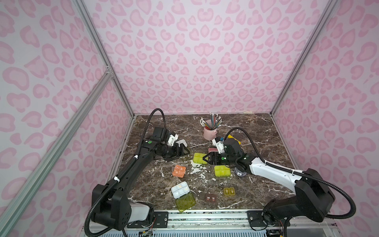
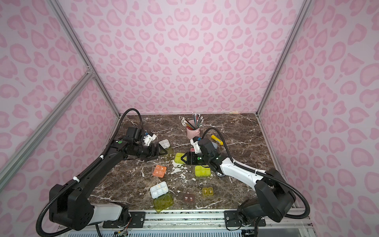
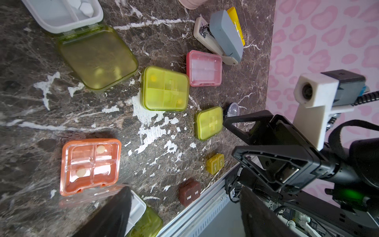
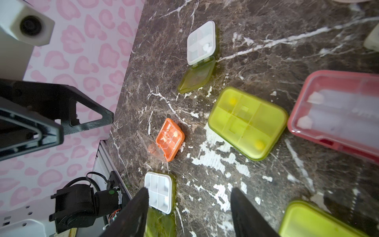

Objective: Close pillboxes
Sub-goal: Close the lid on the pillbox.

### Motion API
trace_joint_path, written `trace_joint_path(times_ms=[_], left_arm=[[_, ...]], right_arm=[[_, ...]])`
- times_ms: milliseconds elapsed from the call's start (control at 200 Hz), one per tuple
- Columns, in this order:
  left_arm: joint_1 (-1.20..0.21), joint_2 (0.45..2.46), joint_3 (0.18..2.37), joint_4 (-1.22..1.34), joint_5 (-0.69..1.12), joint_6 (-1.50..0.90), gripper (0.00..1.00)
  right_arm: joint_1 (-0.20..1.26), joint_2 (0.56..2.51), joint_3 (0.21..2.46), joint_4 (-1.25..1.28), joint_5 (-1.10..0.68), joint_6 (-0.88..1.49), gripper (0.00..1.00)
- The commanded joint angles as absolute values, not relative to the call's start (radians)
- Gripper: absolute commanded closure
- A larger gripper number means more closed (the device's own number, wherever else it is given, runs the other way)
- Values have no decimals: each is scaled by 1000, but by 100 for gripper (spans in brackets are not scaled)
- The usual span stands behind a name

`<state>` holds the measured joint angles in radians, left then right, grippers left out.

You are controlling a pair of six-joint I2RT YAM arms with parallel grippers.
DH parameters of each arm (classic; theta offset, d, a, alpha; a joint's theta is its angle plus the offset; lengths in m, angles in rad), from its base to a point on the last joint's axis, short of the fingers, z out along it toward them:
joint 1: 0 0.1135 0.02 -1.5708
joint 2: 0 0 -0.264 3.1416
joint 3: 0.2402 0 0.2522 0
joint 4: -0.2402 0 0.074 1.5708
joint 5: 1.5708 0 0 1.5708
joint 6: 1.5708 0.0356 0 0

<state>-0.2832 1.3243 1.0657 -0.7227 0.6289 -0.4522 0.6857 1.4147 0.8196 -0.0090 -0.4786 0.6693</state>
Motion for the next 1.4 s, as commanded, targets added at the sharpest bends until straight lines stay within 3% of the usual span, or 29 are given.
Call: trace_joint_path(times_ms=[0,185,340,905,1395], left_arm=[[-282,1280,1041,-749,632,-474,16],[-283,1243,1027,-744,627,-489,13],[-269,1376,1139,-751,604,-460,13],[-83,2068,1659,-622,704,-467,13],[-20,2309,1771,-579,788,-498,16]], right_arm=[[708,1384,802,-36,-440,660,35],[759,1327,768,-57,-404,673,35],[773,1348,781,-41,-415,672,35],[783,1785,1119,59,-512,673,38],[834,2017,1288,69,-512,738,38]])
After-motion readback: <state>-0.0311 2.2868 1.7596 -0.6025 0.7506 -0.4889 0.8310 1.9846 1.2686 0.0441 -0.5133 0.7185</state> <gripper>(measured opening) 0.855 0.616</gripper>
